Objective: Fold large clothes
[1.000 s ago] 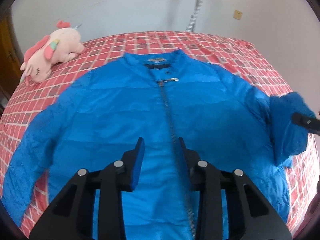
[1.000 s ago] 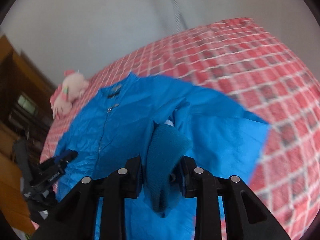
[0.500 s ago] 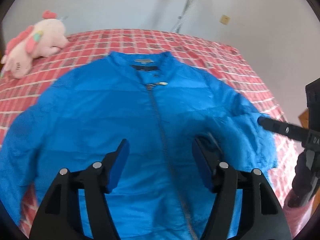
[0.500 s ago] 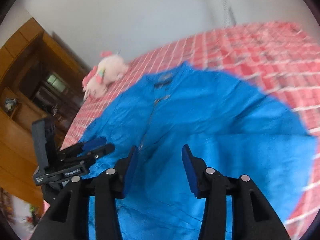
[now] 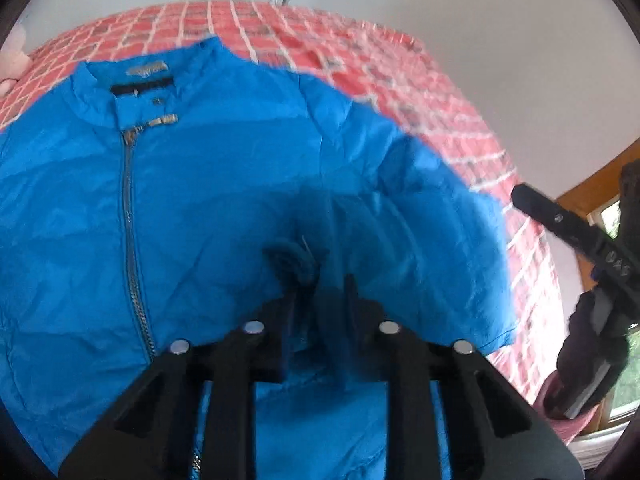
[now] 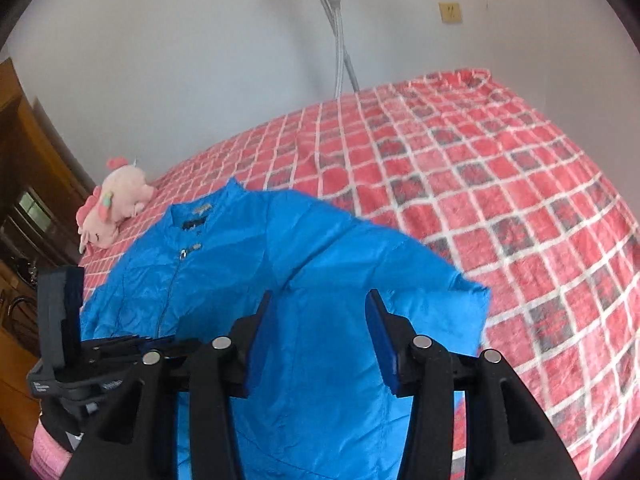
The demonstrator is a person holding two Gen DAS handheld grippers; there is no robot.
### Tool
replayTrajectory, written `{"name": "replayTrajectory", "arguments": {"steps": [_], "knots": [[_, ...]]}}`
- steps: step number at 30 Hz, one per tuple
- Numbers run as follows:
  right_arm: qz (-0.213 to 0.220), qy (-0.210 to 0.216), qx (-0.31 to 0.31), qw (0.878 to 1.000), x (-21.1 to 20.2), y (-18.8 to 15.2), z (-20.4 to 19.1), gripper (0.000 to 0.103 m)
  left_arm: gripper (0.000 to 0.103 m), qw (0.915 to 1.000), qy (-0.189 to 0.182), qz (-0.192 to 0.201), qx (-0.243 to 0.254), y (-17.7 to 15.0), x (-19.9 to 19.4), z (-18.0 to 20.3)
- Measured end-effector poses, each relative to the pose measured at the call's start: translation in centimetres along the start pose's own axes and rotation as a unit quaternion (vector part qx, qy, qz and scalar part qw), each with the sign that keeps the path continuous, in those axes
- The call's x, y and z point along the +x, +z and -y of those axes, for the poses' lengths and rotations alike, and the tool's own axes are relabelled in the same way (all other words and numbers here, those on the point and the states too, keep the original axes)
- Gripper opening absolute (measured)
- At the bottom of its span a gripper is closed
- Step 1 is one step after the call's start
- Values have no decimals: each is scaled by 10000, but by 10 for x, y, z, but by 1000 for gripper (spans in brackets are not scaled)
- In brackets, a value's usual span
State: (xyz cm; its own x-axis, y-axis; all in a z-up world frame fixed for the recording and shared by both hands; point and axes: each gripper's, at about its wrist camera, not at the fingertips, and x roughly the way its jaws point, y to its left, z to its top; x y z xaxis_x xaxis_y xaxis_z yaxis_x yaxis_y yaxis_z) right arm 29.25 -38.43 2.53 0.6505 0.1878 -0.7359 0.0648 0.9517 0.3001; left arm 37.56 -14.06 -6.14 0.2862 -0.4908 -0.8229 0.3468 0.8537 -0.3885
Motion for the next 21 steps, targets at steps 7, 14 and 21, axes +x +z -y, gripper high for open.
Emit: {"name": "replayTrajectory", "arguments": {"steps": [7,14,21], "knots": [[342,245,219,9989,-16,8,13,47,16,9934,213,1077,-340,-8,-83,-43],[-41,821,111,9966,10,0,-5,47,16,9767,1114,1722,-626,-11,-141,-101],[-816,638,-276,9942,72,-23,-39,47,16,9724,1554,1332,-1118,-12,-128,-160]]}}
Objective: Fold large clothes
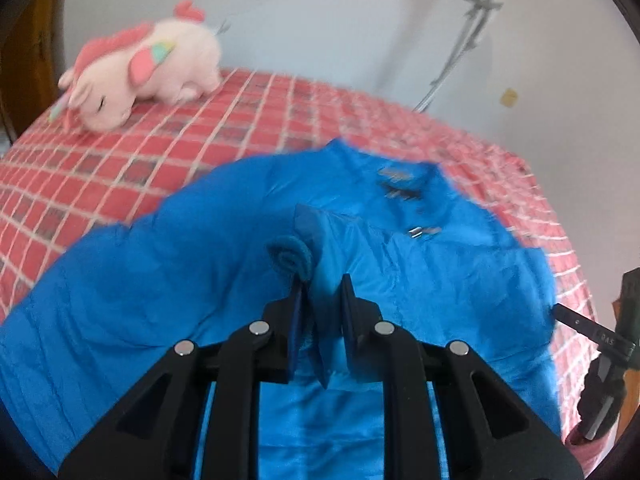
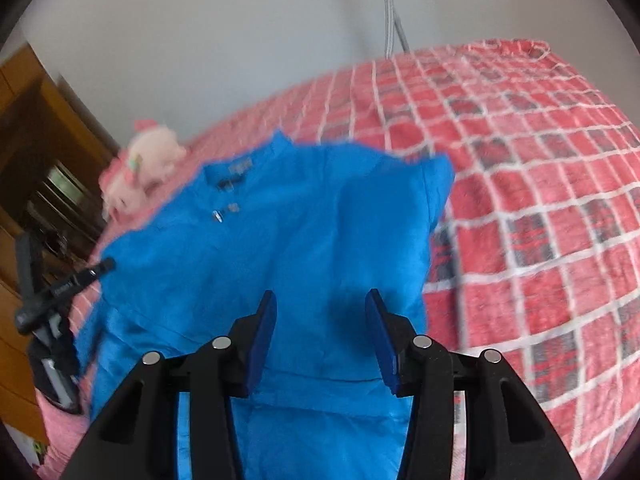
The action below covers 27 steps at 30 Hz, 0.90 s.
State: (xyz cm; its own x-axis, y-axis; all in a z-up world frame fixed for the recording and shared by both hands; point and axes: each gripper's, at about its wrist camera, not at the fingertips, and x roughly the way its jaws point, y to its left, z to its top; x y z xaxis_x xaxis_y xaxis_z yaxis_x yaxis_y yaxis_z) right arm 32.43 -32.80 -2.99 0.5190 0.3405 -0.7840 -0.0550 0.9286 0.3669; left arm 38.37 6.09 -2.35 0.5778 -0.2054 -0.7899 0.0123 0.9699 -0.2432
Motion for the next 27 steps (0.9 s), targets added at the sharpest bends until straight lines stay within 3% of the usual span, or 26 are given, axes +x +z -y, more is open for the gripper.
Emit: {"name": "replayTrajectory", "arguments": {"steps": [4,10,12,15,17,20,27], "knots": [[-389,-221,28,9990,24,-9,2,45,20,9989,93,-440,-127,-9,31,-20],[-382,-472,-137,9981,33,-15,-6,45,29,9987,103,-451,-200,-8,27,-28],[-287,-500,-107,9983,21,-13,-11,46,31,9988,164,-271,-367,-4,10,-34],[-2,-428,-283,9987,-6,-2,-34,46,29,9984,343,360,-267,1,-28,-24],[8,-269,-339,9991,-12,5,-53,46,32,9985,148,497,-156,0,-40,-9],[-119,-234,-401,9989,1,14,-81,46,32,9995,-108,296,101,-3,-25,9],[-641,-772,-393,9942,61,3,-85,46,30,9987,191,-352,322,-17,39,9]]}}
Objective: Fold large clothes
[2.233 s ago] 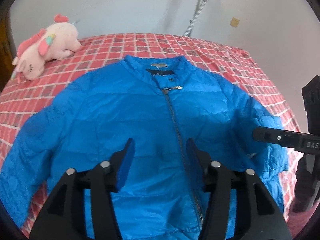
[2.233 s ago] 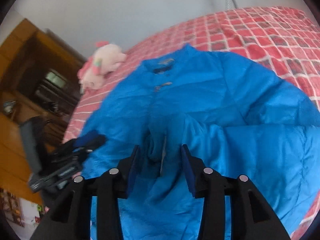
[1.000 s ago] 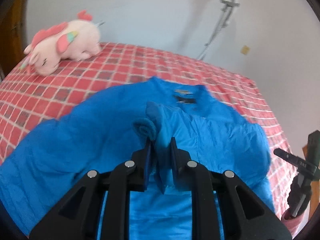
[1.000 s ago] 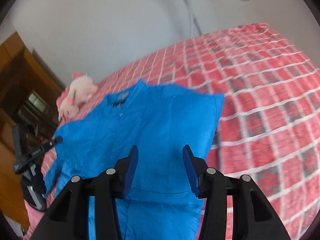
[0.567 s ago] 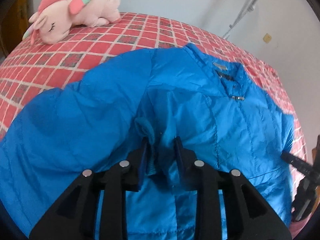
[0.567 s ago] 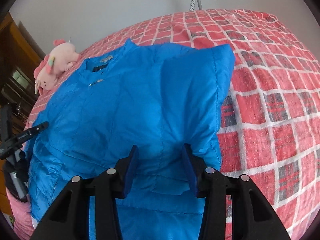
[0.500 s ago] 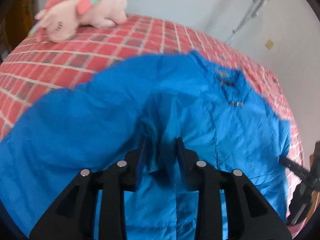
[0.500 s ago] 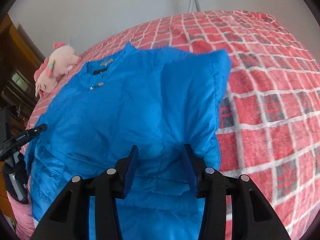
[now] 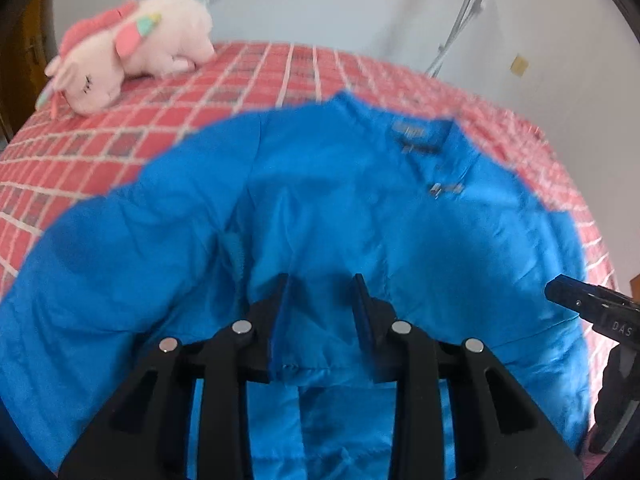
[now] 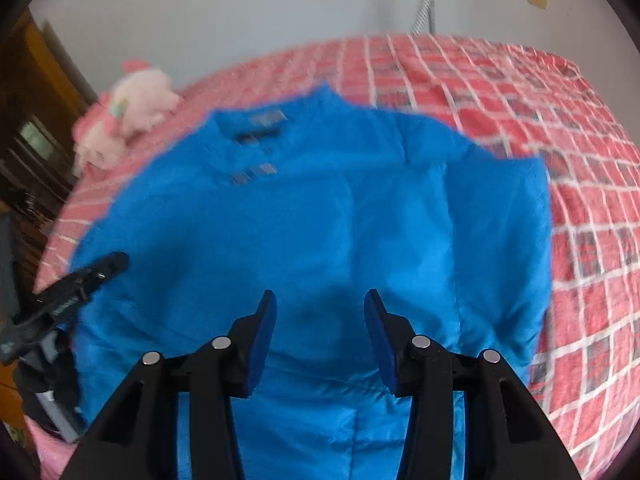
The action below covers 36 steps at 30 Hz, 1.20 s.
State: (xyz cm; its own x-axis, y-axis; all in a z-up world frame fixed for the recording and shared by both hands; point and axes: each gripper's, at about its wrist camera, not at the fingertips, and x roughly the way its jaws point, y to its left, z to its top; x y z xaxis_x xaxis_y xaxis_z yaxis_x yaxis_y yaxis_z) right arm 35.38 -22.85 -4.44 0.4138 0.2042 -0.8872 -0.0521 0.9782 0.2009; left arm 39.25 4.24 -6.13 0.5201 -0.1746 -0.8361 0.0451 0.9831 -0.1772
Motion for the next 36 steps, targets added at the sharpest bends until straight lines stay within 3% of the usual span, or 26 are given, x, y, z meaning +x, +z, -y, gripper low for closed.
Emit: {"name": "replayTrajectory", "arguments": {"steps": [6,10,13,20,27,31,36], "knots": [[-21,181,84,9998,22,-6,14,46,30,9994,184,106,281,-6,2,6],[99,350,155,9992,6,-9,20,46,31,9993,178,244,199,-6,-20,8],[322,381,27,9987,-19,-13,16,51,36,9989,-89,415,215,-5,-38,15],[-149,235,9,9996,9,-18,12,51,36,9993,-189,-152,295,-13,7,16],[-101,221,-11,9997,12,-21,9,51,35,9990,-18,-80,437,-17,8,21],[72,384,-47,9992,-14,-18,7,57,40,9995,-133,-45,266,-12,-20,14],[140,383,-157,9990,-32,-20,-2,62,51,9987,98,483,-138,-20,-91,-32]]}}
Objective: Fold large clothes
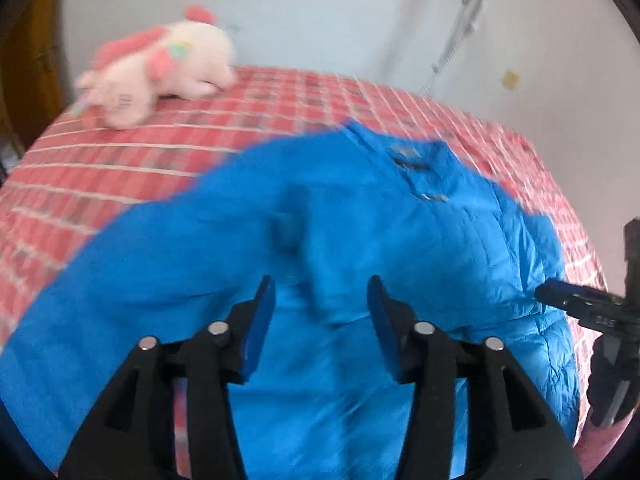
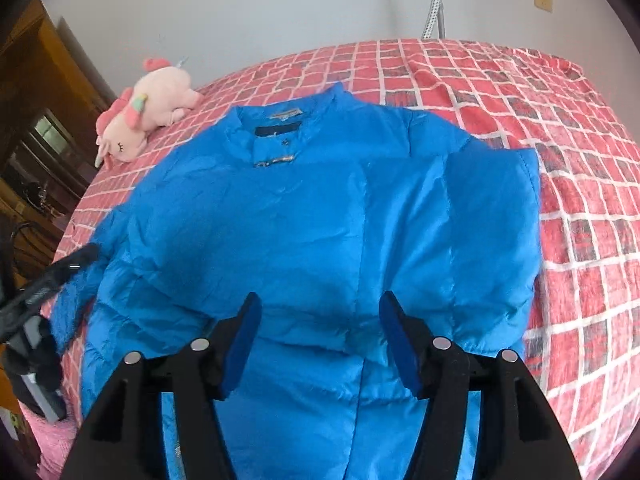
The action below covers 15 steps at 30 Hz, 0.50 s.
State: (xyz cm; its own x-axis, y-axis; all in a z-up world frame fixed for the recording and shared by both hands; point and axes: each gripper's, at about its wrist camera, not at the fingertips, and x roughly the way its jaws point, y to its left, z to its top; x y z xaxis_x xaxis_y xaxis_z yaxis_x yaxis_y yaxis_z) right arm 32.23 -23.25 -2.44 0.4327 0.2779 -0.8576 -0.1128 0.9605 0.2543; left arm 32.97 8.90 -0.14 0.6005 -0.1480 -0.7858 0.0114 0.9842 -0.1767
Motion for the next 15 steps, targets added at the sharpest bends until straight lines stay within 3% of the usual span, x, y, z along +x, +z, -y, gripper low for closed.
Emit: {"name": "replayTrajectory", "arguments": {"steps": [3,7,10,13,15], "knots": [[-52,-22,-51,10000,2,0,-2,62,58,9979,581,155,-249,-15,-35,-47],[-136,76,-58,9999,5,-2,-3,62,61,9839,1504,165,-954,-63,-89,-142],[-116,-88,-131,9998,4,-4,-6,62,64,9634,2149,182,-1593,-103,-130,-209],[-172,-207,-175,9995,8,-6,-9,62,71,9347,2740,56,-2263,-149,-166,-273],[-229,-224,-201,9993,12,-6,-11,62,72,9233,2842,-8,-2585,-169,-177,-301]]}}
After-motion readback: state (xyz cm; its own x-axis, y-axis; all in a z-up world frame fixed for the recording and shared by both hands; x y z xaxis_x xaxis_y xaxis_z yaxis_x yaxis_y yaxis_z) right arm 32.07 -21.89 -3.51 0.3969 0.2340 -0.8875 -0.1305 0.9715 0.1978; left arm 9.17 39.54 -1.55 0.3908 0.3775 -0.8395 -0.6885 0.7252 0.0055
